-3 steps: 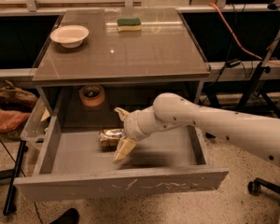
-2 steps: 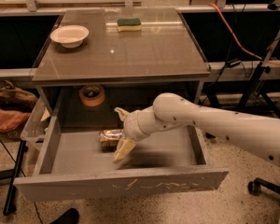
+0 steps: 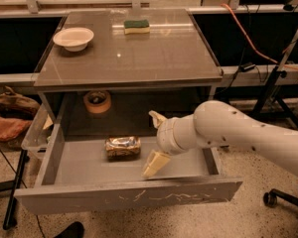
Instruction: Place orange can into top drawer
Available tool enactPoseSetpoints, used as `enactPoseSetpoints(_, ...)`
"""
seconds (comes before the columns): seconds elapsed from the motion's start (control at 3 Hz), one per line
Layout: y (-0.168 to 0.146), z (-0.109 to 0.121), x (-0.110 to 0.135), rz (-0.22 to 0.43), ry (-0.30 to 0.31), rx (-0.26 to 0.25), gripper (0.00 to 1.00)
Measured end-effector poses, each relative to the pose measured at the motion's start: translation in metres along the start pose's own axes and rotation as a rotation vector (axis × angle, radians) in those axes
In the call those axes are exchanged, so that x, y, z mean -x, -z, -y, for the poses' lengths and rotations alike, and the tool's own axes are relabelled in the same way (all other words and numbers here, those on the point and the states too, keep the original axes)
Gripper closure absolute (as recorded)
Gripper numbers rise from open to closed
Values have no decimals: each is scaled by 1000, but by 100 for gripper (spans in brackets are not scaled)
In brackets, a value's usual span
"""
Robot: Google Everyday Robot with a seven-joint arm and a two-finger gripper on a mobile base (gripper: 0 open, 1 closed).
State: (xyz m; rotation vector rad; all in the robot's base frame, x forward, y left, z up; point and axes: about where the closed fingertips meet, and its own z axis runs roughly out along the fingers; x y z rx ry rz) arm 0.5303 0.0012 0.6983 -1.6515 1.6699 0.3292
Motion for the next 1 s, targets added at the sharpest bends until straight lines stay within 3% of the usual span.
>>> enactPoseSetpoints(0.33,90,-13,-8,-124,-58,-81,0)
enactPoseSetpoints(0.67,207,-11,-9,-269,-139,-205,0)
enactPoseSetpoints(1.0,331,-22,4,-418,-248,-408,0)
